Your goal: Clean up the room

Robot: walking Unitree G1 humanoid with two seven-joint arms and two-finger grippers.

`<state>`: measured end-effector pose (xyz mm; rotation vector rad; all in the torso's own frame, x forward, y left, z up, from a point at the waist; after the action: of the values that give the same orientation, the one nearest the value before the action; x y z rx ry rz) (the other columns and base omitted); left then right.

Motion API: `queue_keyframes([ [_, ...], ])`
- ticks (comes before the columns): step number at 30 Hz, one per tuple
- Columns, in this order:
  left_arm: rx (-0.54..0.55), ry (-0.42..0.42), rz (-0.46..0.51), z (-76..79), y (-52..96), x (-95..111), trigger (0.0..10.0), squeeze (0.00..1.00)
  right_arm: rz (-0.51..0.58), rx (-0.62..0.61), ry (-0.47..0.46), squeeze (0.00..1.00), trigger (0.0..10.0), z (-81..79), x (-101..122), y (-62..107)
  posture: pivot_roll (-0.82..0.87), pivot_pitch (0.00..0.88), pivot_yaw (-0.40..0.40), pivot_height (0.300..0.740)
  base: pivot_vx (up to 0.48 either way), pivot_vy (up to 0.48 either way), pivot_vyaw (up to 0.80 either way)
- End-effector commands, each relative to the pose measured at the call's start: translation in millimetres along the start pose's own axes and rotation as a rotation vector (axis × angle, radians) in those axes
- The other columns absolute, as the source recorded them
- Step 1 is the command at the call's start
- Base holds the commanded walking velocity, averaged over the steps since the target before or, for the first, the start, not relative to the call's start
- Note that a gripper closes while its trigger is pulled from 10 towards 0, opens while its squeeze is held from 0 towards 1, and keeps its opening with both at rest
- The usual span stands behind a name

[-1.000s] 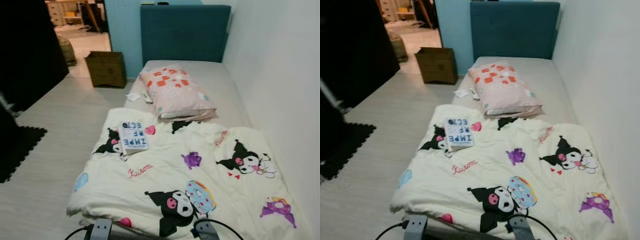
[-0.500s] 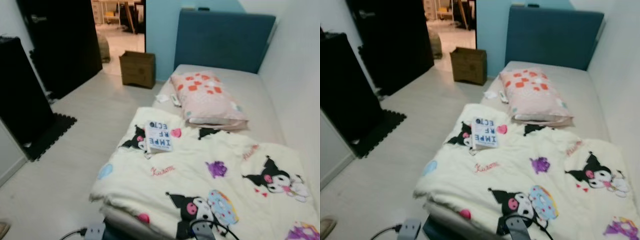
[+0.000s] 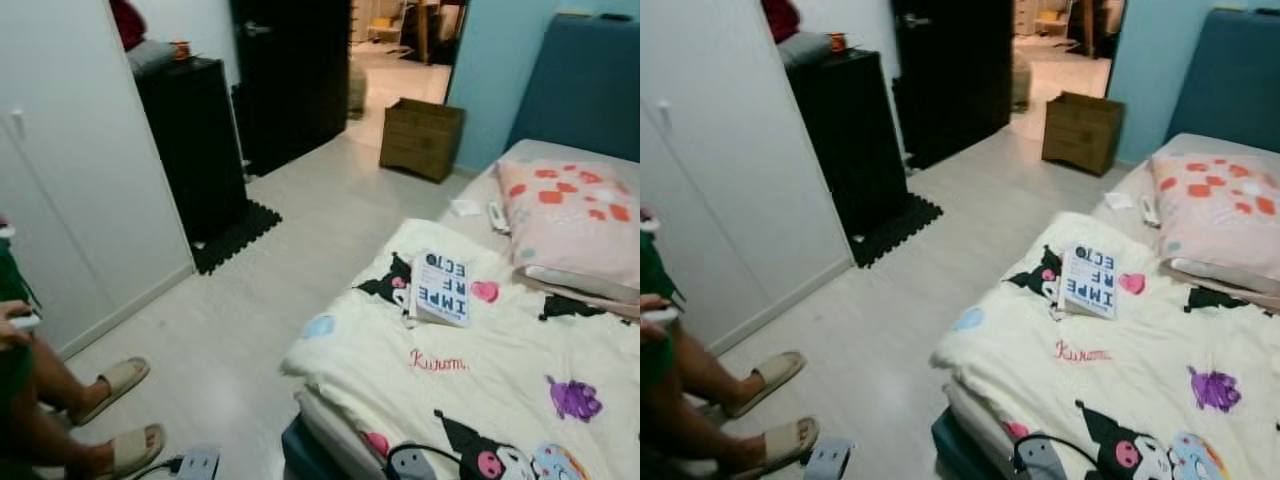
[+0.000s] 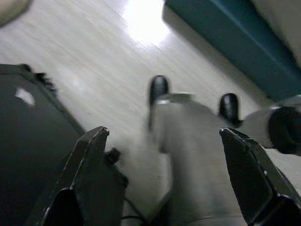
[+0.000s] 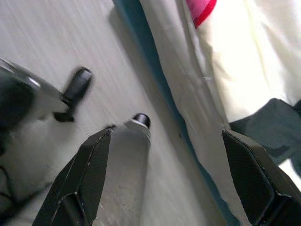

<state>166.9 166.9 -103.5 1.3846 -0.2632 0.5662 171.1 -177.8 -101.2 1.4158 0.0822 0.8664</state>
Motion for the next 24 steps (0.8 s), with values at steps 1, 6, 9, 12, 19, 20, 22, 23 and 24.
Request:
queue_keyframes([
  [1,0.008,-0.009,-0.010,-3.1,0.6,-1.4,10.0,0.00,0.002,0.004,0.003,0.00,10.0,-2.3,2.5,-0.7,-0.05,0.026,-0.040,0.740,0.000,0.000,0.51],
  [6,0.010,-0.009,-0.012,-3.0,0.6,-1.8,10.0,0.00,0.002,0.006,0.005,0.00,10.0,-2.4,2.7,-0.8,-0.05,0.025,-0.043,0.740,0.000,0.000,0.57],
  [9,0.010,-0.007,-0.012,-2.6,0.5,-2.1,10.0,0.00,0.002,0.008,0.009,0.00,10.0,-2.5,2.7,-0.8,-0.05,0.024,-0.042,0.740,0.000,0.000,0.76],
  [12,0.010,-0.006,-0.012,-2.3,0.5,-2.2,10.0,0.00,0.002,0.009,0.010,0.00,10.0,-2.4,2.6,-0.8,-0.05,0.024,-0.044,0.740,0.000,0.000,0.76],
  [19,0.010,-0.005,-0.013,-1.1,0.3,-2.6,10.0,0.00,-0.002,0.003,0.007,0.00,10.0,-0.9,1.2,-0.4,-0.06,0.025,-0.046,0.740,0.000,0.000,0.77],
  [20,0.010,-0.005,-0.013,-1.1,0.3,-2.6,10.0,0.00,-0.002,0.003,0.007,0.00,10.0,-0.9,1.2,-0.4,-0.06,0.025,-0.046,0.740,0.000,0.000,0.76],
  [22,0.011,-0.004,-0.012,-0.8,0.2,-2.5,10.0,0.00,-0.003,0.001,0.007,0.00,10.0,-0.4,0.7,-0.3,-0.06,0.026,-0.046,0.740,0.000,0.000,0.76],
  [23,0.011,-0.004,-0.012,-0.8,0.2,-2.5,10.0,0.00,-0.003,0.001,0.007,0.00,10.0,-0.4,0.7,-0.3,-0.06,0.026,-0.046,0.740,0.000,0.000,0.76],
  [24,0.012,-0.003,-0.011,-0.5,0.1,-2.3,10.0,0.00,-0.004,-0.001,0.006,0.00,10.0,0.0,0.3,-0.2,-0.06,0.025,-0.046,0.740,0.000,0.000,0.77],
])
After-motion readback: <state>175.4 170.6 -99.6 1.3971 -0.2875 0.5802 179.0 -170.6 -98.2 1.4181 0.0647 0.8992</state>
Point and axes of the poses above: a point about 5 cm out from each wrist's last joint towards the gripper, its own y axis pointing back from the gripper into the wrist, its own x axis along the axis of the wrist's last joint, z = x × y, the point moved 1 cm from there along -y, pointing out of the wrist towards the gripper, and after that the axes turned 15 degrees about y, right-handed, at the moved point
